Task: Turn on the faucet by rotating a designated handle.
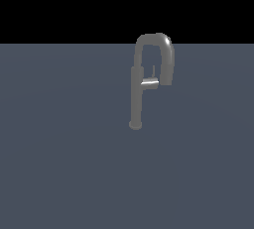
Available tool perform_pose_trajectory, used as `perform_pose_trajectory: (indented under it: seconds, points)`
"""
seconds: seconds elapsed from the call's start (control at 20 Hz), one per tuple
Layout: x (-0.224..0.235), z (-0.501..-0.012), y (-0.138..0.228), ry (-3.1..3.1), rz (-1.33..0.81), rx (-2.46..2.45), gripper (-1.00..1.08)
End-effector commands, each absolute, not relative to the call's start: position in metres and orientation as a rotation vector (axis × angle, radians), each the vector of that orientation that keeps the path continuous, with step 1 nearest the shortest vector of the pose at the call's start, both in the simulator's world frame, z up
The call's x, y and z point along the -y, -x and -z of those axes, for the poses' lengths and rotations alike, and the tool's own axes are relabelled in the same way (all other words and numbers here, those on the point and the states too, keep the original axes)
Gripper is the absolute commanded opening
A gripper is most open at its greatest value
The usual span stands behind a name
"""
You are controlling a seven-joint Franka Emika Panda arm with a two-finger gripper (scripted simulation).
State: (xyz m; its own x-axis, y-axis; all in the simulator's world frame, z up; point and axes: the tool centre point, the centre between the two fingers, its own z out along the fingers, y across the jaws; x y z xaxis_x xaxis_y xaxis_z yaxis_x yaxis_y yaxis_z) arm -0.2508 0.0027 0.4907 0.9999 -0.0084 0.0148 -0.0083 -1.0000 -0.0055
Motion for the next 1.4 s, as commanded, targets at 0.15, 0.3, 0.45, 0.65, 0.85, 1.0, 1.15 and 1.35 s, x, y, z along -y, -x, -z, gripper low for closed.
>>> perform_pose_trajectory:
  seconds: [0.15, 0.3, 0.45, 0.65, 0.85, 1.0, 1.15, 1.35]
  points:
    - [-0.003, -0.491, 0.250, 3.134, 0.018, -0.017, -1.00]
    - [-0.003, -0.491, 0.246, 3.126, 0.003, -0.029, -1.00]
    - [-0.003, -0.490, 0.241, 3.114, -0.021, -0.049, -1.00]
    - [-0.003, -0.490, 0.230, 3.088, -0.070, -0.087, -1.00]
    - [-0.002, -0.488, 0.214, 3.050, -0.136, -0.140, -1.00]
    - [-0.001, -0.486, 0.200, 3.012, -0.197, -0.188, -1.00]
    - [0.001, -0.484, 0.184, 2.968, -0.263, -0.240, -1.00]
    - [0.004, -0.478, 0.164, 2.904, -0.350, -0.309, -1.00]
